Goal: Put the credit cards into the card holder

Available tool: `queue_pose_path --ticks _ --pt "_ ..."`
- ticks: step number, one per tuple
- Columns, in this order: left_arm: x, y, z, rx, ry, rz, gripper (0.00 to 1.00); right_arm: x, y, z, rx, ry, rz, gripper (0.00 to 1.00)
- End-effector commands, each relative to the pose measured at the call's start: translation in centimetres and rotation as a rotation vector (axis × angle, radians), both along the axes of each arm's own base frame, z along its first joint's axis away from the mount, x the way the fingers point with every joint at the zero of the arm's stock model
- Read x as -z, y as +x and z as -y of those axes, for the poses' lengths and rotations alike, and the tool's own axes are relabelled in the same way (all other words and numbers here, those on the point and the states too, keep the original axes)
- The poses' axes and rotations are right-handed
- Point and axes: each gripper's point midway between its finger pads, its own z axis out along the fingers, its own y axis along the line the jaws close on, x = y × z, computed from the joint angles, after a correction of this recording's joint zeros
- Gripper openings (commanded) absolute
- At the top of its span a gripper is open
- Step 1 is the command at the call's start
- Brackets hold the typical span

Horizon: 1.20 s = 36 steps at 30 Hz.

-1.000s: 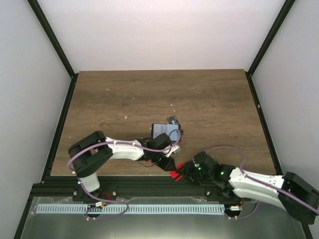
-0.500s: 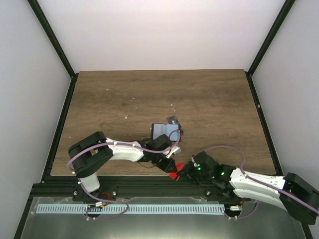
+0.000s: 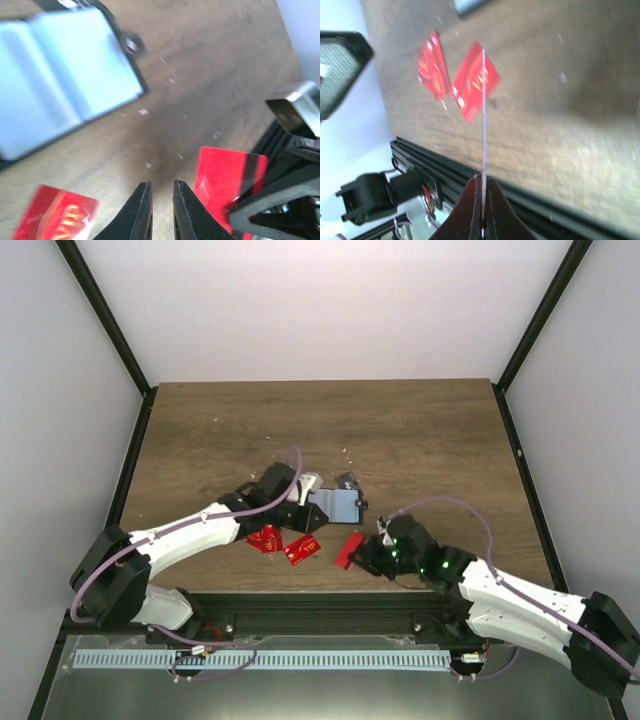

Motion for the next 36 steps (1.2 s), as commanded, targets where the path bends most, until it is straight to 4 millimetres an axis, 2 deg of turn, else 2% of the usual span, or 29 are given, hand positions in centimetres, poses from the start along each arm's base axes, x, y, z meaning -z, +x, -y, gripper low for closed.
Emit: queue_pose_path --ticks 1,4,7,10,12,17,25,30,36 --pt "-0.4 3.7 -3.7 -0.135 0.063 0.034 0.14 -3.4 4.0 -0.8 -0.095 0.021 0.209 0.01" --pt "-0.8 6.1 -5.5 -0.207 0.068 0.053 0.14 -5.3 6.8 -1.3 -0.142 0.054 0.323 0.01" --pt "-1.0 8.1 -6.6 -0.254 0.058 0.069 0.14 -5.7 9.7 -1.6 -0.157 0.057 0.383 0.01" --pt "-0.3 9.9 -7.3 -0.278 0.062 0.065 0.14 -5.5 12.1 -2.0 -0.17 0.091 0.408 0.01" --pt "0.8 10.9 -7.6 -0.284 0.074 0.044 0.14 -5.1 13.9 -2.2 -0.178 0.095 0.417 0.01" --pt "2.9 12.7 -7.4 -0.276 0.081 0.0 0.13 -3.6 17.3 -2.3 -0.214 0.11 0.409 0.01" --pt "5.2 14.0 -6.4 -0.289 0.066 -0.051 0.11 -0.8 19.3 -2.2 -0.273 0.093 0.361 0.01" --pt "7.1 13.9 -6.2 -0.282 0.079 -0.094 0.11 0.9 19.3 -1.9 -0.274 0.062 0.324 0.01" --pt "8.3 13.5 -6.2 -0.277 0.094 -0.117 0.11 2.7 19.1 -1.6 -0.272 0.027 0.282 0.01"
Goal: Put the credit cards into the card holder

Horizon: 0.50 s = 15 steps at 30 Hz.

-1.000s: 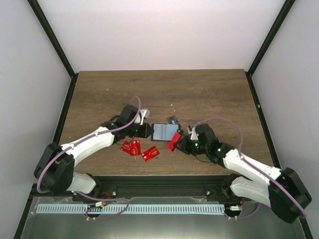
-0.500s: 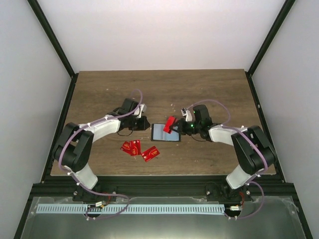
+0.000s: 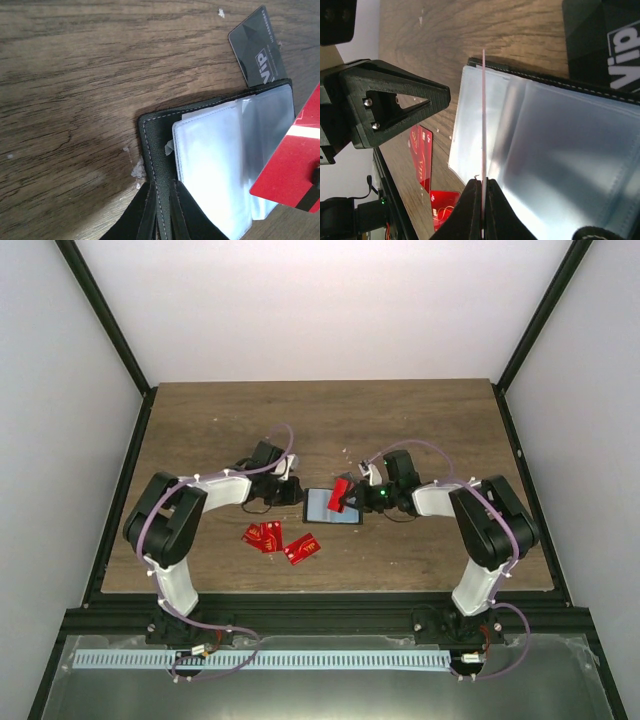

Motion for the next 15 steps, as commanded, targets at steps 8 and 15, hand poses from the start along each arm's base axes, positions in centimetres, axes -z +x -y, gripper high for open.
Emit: queue_pose_path --ticks 8,15 --pt "0.41 0.11 0.62 0.025 -0.02 -0.007 0.1 0.96 0.43 0.28 -0.002 -0.025 -0.01 0.01" --pt "0.6 -0.11 0.62 0.031 -0.015 -0.013 0.11 1.31 0.26 0.47 0.007 -0.035 -0.023 0.01"
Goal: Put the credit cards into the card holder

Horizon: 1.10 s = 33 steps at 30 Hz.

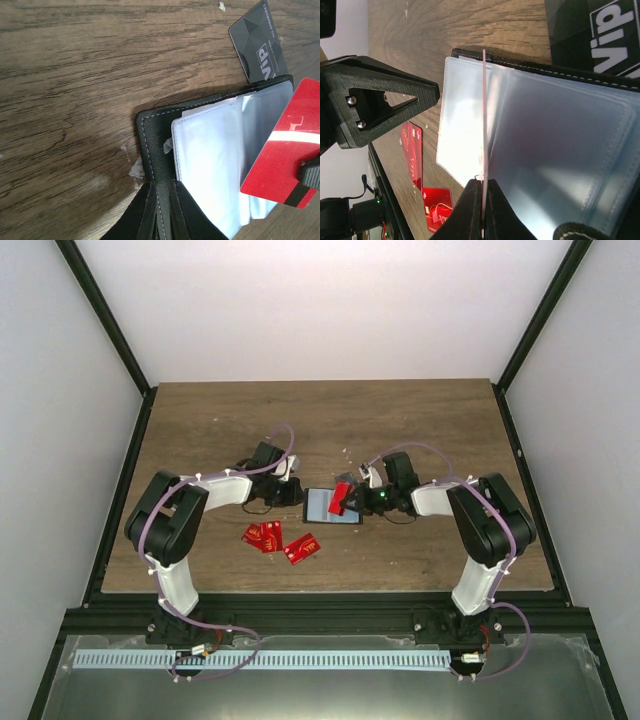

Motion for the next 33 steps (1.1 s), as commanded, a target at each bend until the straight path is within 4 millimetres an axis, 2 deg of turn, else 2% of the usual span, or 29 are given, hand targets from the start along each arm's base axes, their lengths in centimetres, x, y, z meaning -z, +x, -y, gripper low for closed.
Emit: queue_pose_path --ticks 1,22,33 --pt "0.1 0.1 0.5 0.022 -0.009 0.006 0.1 -0.1 0.6 0.2 0.008 -0.005 0.01 0.01" --pt "1.1 -0.6 1.2 0.044 -0.001 -0.017 0.1 0.5 -1.2 -1.5 -0.094 0.133 -0.107 0.01" --pt "0.8 -0.7 1.1 0.05 0.001 -0.008 0.1 1.1 -0.8 -1.9 -0.149 0.101 -0.149 0.01"
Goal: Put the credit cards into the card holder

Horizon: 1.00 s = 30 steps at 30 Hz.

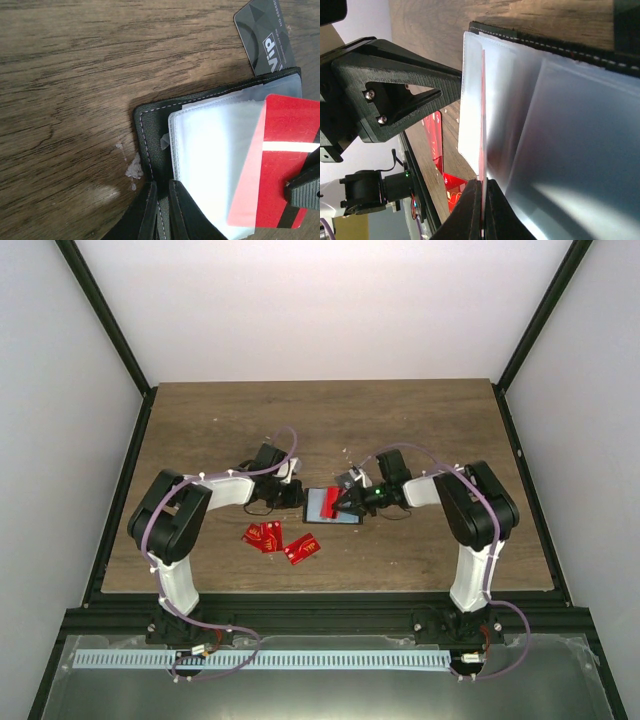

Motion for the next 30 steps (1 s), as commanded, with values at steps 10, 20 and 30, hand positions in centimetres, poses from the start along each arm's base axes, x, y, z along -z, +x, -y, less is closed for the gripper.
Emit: queue_pose_path --ticks 10,20,30 --pt "-0.2 -0.2 0.8 0.043 -0.007 0.01 0.1 0.6 0.3 -0.1 -0.079 -0.044 -0.047 0.01" --pt "-0.4 -0.2 1.0 0.051 -0.011 0.014 0.1 0.5 0.8 -0.7 -0.132 -0.06 -0.056 0.01" --pt "-0.4 -0.2 1.0 0.051 -0.008 0.015 0.1 1.5 -0.1 -2.0 -0.19 -0.095 -0.094 0.01"
